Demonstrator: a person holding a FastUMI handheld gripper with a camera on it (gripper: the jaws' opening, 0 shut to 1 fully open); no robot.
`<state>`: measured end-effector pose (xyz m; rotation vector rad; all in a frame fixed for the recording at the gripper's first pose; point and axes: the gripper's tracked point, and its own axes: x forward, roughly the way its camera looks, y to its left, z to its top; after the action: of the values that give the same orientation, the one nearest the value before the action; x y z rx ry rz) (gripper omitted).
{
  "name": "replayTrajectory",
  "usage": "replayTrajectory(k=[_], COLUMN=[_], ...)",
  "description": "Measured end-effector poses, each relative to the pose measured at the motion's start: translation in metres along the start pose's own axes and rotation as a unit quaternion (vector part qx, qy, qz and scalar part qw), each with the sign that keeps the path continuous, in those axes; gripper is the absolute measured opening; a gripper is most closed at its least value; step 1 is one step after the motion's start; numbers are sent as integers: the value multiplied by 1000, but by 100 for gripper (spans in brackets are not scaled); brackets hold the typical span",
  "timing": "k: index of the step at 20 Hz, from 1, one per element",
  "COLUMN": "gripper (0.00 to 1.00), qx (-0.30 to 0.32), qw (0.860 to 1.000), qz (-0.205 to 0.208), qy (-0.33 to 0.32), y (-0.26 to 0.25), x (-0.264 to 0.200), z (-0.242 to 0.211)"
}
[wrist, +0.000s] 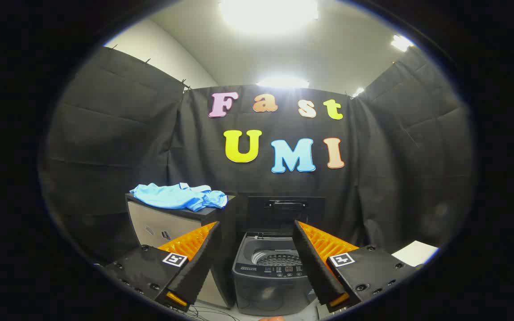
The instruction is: Put the clothes into the washing machine and then close the washing machine lid.
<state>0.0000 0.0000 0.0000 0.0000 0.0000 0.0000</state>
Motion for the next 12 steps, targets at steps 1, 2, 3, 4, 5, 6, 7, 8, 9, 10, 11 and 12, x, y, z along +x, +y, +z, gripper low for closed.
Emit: replayTrajectory(k=[1,2,3,4,5,6,7,8,9,10,11,12], gripper=[99,99,99,99,99,100,99,99,99,99,100,99], qx=[0,1,2,4,5,7,6,5,6,7,8,6], qw=[1000,1000,1000,1000,1000,1000,1000,1000,1000,1000,1000,1000], qz=[-1,-4,-5,-6,-6,-5,-3,-3,-3,-3,-3,-2], qy=[-1,-5,-5,-4,-2,1,5,8,9,10,11,10], y=[-1,0,-1,0,0,1,2,1,0,0,0,1], x=[0,-1,-2,-2,-3,-4,-4,-4,-4,-4,-4,-3], z=[1,2,3,0,-1,-3,-5,-6,-6,-6,-5,-5])
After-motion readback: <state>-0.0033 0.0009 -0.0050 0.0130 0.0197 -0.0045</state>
